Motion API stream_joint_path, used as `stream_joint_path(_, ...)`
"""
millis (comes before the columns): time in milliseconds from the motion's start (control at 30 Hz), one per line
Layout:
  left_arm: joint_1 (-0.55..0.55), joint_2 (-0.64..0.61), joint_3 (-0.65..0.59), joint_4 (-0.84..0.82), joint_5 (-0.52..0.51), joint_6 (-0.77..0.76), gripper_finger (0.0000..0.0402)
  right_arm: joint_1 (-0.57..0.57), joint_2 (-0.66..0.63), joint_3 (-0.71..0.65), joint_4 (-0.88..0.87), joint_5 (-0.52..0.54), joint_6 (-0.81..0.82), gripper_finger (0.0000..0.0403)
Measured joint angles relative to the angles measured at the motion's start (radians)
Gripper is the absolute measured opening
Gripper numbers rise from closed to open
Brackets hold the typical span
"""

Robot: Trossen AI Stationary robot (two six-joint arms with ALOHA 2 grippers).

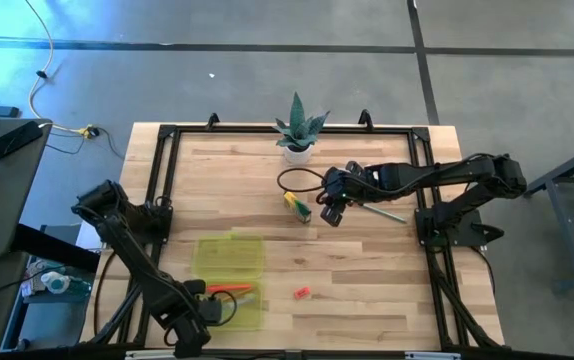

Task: Pack school essentials
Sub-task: Put the green scissors into the yellow supply box, then put the blue pencil into the yellow supply box

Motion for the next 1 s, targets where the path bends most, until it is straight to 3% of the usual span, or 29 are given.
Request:
stream_joint_path(333,0.040,0.017,0.000,-0.014,-0.005,0.040,0.0013,0.000,0.001,0.000,-0.008,0.000,0.011,0.0142)
stream_joint_path(767,0.041,0.016,0.000,-0.007,-0.028,0.052,0.0097,0.034,0.000,0.000,-0.033,0.014,0.042,0.0142)
stream_joint_path(1000,0.046,0.005,0.000,-0.005,-0.057,0.073,0.0105,0.069,0.000,0.000,-0.089,0.077,0.044,0.0142)
